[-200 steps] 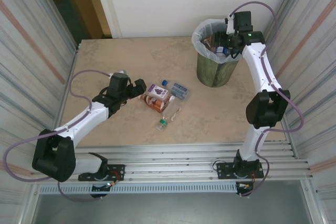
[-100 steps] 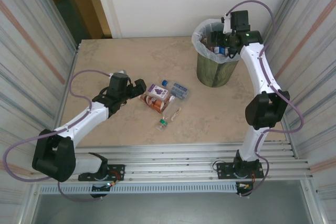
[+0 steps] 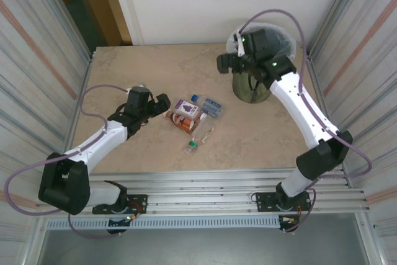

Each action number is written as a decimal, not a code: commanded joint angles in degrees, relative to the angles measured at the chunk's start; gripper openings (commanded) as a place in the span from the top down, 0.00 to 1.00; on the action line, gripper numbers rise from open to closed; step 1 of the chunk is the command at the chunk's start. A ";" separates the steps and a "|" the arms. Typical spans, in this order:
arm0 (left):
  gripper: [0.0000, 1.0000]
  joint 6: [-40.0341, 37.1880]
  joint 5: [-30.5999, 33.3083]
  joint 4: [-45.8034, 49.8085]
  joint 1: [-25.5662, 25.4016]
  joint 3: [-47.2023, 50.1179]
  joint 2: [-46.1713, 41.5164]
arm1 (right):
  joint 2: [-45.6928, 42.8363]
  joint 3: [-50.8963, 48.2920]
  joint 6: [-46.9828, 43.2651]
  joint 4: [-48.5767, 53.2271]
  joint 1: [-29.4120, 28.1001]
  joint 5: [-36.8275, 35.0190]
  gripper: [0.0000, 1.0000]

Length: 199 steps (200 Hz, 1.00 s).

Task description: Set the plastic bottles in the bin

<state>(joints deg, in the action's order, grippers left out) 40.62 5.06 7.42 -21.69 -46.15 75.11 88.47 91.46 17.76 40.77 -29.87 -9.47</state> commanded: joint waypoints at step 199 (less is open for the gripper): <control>0.01 3.68 -3.61 -3.00 0.38 1.62 3.46 | 7.35 -29.29 39.14 -16.69 -13.03 17.17 0.01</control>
<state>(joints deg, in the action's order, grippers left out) 43.48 1.87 5.69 -21.69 -45.91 78.35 94.19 62.96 55.18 25.10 -43.70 3.60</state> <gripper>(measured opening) 0.987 0.986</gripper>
